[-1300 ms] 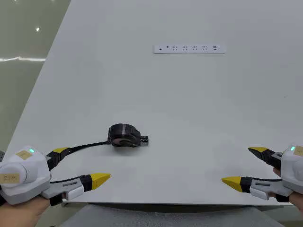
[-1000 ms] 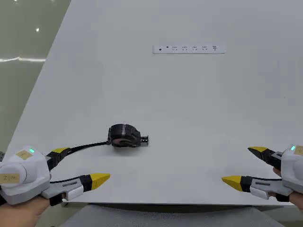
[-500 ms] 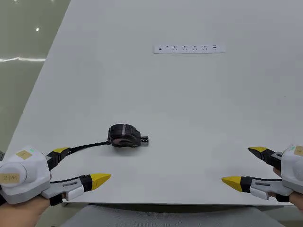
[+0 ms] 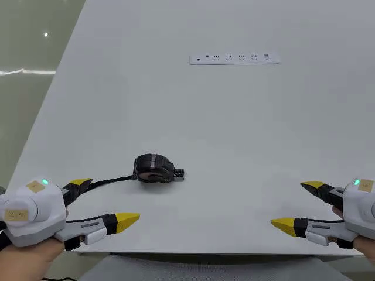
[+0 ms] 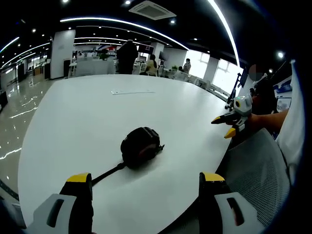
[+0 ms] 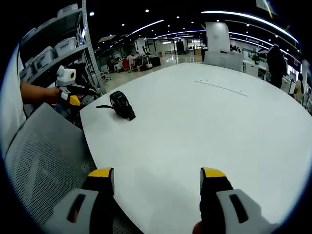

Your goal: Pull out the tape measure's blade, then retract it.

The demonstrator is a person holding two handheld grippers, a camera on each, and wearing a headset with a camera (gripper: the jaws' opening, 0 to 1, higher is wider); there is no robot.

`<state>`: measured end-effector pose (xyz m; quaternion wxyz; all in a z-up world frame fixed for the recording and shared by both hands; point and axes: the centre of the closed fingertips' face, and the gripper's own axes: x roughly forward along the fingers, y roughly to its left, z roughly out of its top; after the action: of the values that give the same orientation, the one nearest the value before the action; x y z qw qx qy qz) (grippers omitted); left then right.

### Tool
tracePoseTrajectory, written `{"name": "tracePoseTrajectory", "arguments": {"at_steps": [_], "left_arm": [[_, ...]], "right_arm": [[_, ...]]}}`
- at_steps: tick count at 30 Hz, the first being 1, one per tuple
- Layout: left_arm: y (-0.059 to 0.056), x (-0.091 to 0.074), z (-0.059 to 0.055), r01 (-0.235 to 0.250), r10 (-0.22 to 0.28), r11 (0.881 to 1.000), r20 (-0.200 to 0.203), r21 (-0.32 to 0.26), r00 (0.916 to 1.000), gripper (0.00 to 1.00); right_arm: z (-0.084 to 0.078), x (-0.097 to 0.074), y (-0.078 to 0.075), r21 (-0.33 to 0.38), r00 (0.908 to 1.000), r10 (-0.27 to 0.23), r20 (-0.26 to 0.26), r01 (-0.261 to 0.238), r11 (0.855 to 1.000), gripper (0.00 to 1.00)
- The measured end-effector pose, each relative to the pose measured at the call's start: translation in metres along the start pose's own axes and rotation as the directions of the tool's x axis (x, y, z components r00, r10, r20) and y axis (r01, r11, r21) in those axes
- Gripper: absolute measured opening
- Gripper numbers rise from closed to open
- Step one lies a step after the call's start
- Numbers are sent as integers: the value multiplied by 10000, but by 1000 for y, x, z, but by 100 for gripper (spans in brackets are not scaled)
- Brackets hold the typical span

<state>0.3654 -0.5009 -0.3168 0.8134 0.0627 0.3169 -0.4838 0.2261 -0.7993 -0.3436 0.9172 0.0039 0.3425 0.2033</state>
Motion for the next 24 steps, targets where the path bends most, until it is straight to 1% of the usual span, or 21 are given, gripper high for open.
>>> {"name": "tracePoseTrajectory", "arguments": {"at_steps": [2,4,6,9,14,18,24], "left_arm": [[1,3,0,74,-72,9998,-113,167,9999,86],[1,5,2,117,-112,9993,-145,363,9998,86],[0,8,4,235,-227,9986,-172,481,9996,86],[0,13,5,387,-374,9977,-242,556,9990,86],[-5,21,10,723,-693,9930,-350,933,9970,86],[-6,26,10,889,-841,9903,-484,1067,9953,86],[-3,33,14,1102,-1040,9869,-578,1176,9929,85]], "right_arm": [[-1,4,0,-35,9999,82,-72,-82,10000,72],[-1,9,0,-108,9998,158,-109,-160,9998,72],[0,12,1,-174,9995,265,-175,-268,9995,71],[3,18,4,-250,9989,457,-142,-461,9986,71],[7,29,7,-579,9969,766,-190,-776,9953,71],[12,37,7,-705,9960,878,-149,-887,9936,71],[16,48,8,-881,9936,1118,-127,-1125,9897,70]]}}
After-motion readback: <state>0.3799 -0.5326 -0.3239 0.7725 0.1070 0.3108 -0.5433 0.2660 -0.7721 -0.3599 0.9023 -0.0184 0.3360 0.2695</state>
